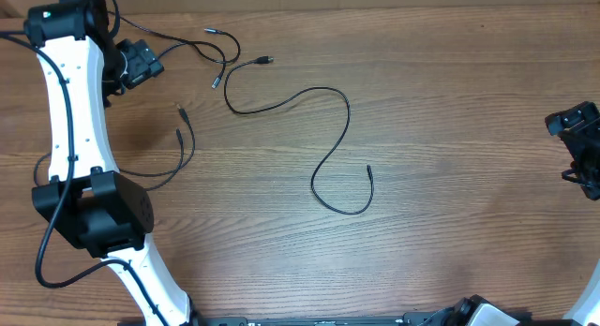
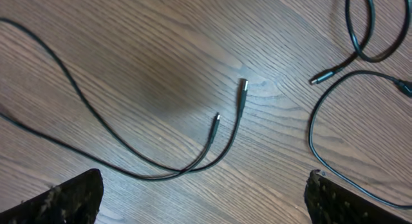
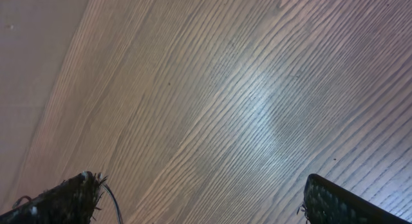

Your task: Untangle cables

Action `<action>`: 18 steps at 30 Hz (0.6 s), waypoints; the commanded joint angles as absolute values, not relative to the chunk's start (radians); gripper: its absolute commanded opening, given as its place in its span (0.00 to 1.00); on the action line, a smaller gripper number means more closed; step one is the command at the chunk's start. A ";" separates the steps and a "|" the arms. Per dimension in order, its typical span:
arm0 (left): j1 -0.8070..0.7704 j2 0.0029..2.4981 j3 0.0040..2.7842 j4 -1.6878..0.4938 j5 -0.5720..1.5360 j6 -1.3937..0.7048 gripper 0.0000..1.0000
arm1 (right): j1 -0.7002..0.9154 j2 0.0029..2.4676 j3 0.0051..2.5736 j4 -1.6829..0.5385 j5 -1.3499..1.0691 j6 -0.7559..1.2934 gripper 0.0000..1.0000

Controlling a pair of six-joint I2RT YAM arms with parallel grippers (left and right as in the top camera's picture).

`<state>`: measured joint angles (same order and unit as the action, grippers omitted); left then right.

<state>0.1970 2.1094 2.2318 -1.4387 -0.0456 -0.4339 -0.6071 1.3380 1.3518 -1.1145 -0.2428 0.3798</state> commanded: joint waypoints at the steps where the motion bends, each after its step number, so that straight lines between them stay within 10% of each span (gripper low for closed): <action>1: 0.176 2.093 2.245 -1.427 -0.047 -0.410 0.99 | -0.608 1.335 1.363 -1.109 -0.232 0.372 1.00; 18: 0.147 2.099 2.245 -1.227 0.026 -0.271 0.94 | -0.608 1.335 1.362 -1.109 -0.232 0.372 1.00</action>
